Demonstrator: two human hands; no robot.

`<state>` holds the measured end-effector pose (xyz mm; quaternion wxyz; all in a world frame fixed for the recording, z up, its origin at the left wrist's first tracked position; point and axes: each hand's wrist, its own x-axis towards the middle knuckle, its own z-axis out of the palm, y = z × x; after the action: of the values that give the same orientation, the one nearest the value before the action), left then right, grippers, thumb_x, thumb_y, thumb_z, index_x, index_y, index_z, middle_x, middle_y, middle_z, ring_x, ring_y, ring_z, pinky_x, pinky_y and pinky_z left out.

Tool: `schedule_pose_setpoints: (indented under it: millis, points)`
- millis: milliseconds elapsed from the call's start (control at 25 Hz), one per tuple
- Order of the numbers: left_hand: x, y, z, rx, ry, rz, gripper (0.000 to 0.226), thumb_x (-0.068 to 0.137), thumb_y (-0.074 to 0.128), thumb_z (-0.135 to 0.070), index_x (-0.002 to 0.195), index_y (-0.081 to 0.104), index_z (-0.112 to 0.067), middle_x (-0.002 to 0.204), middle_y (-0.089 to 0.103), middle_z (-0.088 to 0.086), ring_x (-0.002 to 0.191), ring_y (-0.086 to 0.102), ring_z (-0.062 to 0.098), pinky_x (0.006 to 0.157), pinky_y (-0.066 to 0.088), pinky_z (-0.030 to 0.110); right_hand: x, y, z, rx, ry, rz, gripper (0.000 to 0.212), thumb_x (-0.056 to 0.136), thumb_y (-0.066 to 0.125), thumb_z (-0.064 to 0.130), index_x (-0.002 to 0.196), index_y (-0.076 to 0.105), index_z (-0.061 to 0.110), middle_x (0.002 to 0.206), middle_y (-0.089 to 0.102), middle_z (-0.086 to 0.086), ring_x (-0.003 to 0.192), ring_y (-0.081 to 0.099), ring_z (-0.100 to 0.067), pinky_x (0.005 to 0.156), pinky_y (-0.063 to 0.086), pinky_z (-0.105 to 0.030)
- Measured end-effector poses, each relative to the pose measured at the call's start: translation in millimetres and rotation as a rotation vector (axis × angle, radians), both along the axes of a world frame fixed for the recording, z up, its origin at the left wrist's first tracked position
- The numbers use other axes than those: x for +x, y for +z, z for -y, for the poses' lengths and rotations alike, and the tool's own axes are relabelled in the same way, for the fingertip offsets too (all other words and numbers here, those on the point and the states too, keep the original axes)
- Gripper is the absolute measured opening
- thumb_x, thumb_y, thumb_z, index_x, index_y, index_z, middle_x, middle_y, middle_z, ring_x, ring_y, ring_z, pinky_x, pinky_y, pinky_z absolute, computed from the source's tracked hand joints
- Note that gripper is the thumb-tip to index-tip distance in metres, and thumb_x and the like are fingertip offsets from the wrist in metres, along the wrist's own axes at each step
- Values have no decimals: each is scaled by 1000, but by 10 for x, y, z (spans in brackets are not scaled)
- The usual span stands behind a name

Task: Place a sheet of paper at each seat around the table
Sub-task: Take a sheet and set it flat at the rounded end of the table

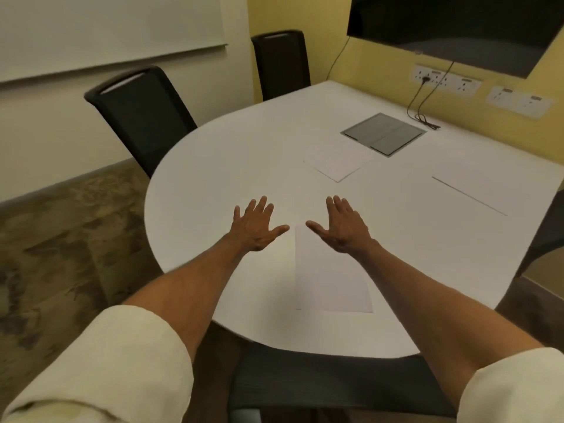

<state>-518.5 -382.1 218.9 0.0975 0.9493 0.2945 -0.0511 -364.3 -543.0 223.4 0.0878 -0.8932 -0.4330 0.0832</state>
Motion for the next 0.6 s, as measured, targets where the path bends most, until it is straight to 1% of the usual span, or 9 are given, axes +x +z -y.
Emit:
schedule_pose_setpoints:
  millis: [160, 320, 600]
  points:
    - [-432, 154, -229, 12, 27, 15, 83, 89, 22, -70, 153, 8, -19, 162, -2, 2, 149, -1, 25, 118, -1, 54, -516, 223, -411, 24, 36, 20, 93, 87, 28, 73, 153, 5, 11, 162, 4, -10, 150, 3, -27, 120, 12, -49]
    - [-886, 321, -677, 53, 32, 27, 81, 90, 20, -70, 153, 7, -20, 162, -2, 3, 149, -1, 27, 116, 0, 56, -1060, 404, -941, 33, 81, 45, 92, 88, 28, 72, 153, 4, 11, 162, 4, -10, 150, 3, -26, 119, 12, -48]
    - [-1728, 482, -1577, 67, 10, 50, 78, 91, 20, -67, 153, 4, -22, 162, -4, 2, 149, -2, 27, 116, -3, 56, -1929, 507, -1809, 40, 36, 72, 91, 88, 25, 72, 153, 2, 12, 162, 3, -9, 150, 3, -24, 120, 12, -46]
